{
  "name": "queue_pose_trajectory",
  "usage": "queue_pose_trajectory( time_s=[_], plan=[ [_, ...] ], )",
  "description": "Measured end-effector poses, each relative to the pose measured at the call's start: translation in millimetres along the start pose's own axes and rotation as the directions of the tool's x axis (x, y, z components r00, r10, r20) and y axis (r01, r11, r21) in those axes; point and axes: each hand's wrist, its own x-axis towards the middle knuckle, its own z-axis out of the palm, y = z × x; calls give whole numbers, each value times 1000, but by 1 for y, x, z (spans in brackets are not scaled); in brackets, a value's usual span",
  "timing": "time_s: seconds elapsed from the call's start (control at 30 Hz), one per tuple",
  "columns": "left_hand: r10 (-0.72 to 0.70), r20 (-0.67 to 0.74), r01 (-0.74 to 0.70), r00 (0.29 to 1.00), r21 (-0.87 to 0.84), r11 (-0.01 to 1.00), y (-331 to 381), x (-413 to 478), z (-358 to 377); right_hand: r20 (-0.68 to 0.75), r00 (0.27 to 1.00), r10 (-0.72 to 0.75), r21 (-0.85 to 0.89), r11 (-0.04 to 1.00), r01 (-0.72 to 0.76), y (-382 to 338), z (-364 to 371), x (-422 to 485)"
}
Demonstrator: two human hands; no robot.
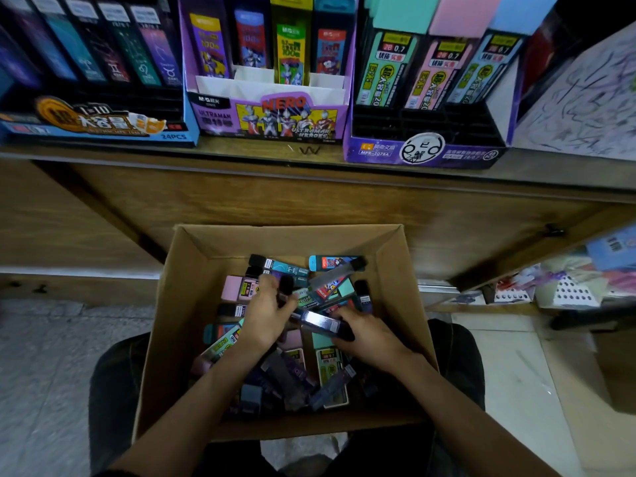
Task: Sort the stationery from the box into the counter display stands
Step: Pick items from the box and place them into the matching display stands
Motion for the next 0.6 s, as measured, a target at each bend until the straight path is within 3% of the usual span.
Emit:
queue_pose_trajectory(
  time_s=[0.2,0.33,0.5,0.6],
  plan=[
    [140,210,-128,968,-72,989,4,2,-1,61,997,45,347,936,-63,-2,-1,0],
    [187,293,-199,938,11,980,-1,5,-6,82,996,23,470,880,-59,-5,-5,-2],
    [174,493,-183,853,-29,983,-4,-2,-7,38,999,-26,559,829,0,-8,-2,-5],
    [157,536,-110,829,-119,987,-1,-10,-12,14,999,-35,592,806,20,-11,-6,-8]
  ],
)
